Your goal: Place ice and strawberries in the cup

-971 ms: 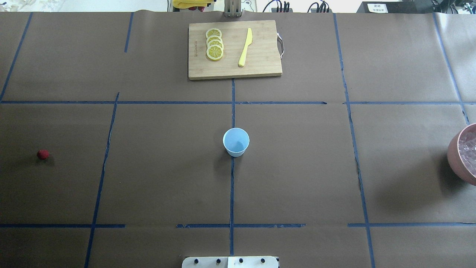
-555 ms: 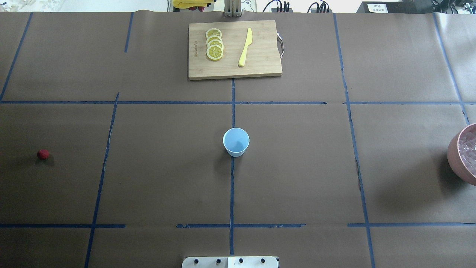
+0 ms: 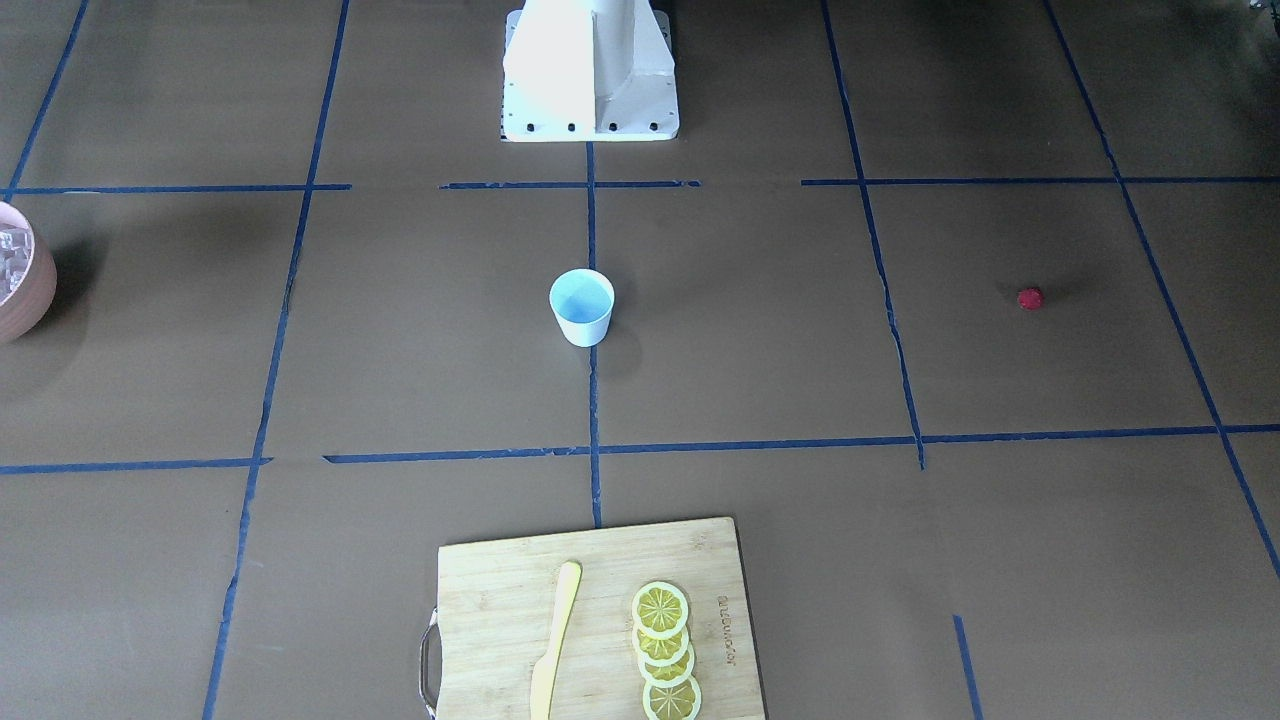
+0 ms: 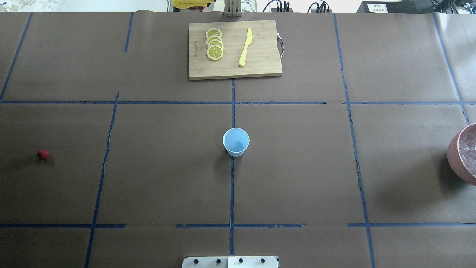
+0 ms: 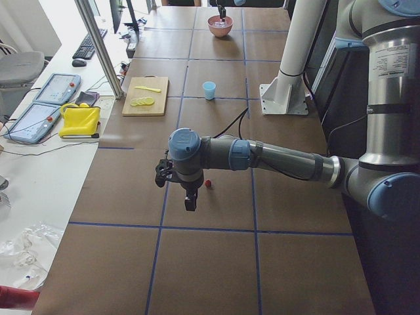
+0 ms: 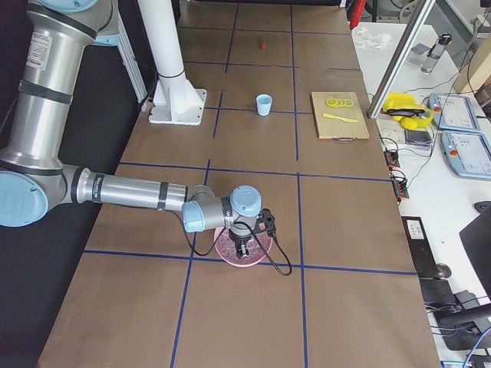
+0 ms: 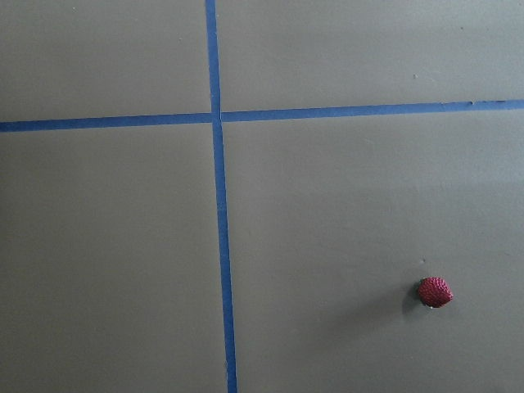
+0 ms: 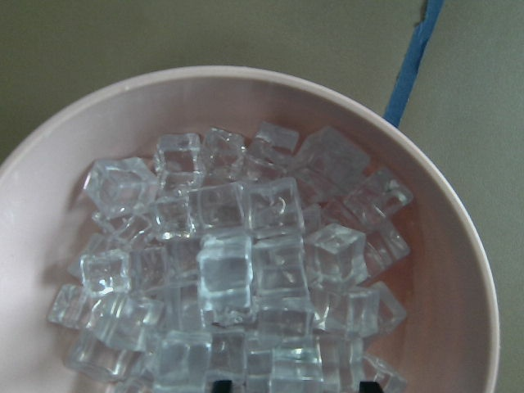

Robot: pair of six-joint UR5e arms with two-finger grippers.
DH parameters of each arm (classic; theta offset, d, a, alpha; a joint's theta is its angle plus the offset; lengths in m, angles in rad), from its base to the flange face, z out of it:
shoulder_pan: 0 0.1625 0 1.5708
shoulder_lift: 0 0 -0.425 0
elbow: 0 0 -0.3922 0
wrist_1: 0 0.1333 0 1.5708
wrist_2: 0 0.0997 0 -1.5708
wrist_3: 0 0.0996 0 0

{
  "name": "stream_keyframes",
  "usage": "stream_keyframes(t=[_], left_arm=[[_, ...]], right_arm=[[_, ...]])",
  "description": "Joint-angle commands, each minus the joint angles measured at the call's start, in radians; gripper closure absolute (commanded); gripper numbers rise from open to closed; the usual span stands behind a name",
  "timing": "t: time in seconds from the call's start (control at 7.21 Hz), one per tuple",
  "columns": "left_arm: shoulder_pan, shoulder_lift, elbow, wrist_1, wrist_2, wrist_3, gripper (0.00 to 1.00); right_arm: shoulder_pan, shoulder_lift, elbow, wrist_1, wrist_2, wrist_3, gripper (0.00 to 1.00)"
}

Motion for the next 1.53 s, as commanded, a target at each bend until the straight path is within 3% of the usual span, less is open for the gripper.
stream_keyframes(t=[0.0, 0.14, 0.83, 0.97, 1.11, 1.25, 1.39], left_arm=[[0.0, 0.0, -0.002, 0.0, -0.001, 0.002, 0.0], [0.0, 0.0, -0.002, 0.0, -0.001, 0.002, 0.0], [-0.002, 0.002, -0.034, 0.0, -0.003, 0.0, 0.0], [-0.002, 0.009, -0.034, 0.0, -0.001, 0.0, 0.0], [-0.002, 0.017, -0.035, 0.0, -0.003, 0.002, 0.0], [-0.002, 0.017, -0.037, 0.0, -0.004, 0.002, 0.0], [-0.002, 0.017, -0.037, 0.0, -0.004, 0.002, 0.0]], right_arm=[[-0.002, 0.001, -0.008, 0.0, -0.007, 0.002, 0.42], [-0.002, 0.004, -0.01, 0.002, -0.007, 0.002, 0.47], [-0.002, 0.01, -0.015, 0.005, -0.007, 0.003, 0.47], [-0.002, 0.01, -0.016, 0.005, -0.007, 0.003, 0.53], [-0.002, 0.01, -0.015, 0.005, -0.005, 0.003, 0.69], [-0.002, 0.01, -0.015, 0.005, -0.004, 0.005, 0.91], [-0.002, 0.01, -0.012, 0.005, -0.002, 0.006, 1.0]])
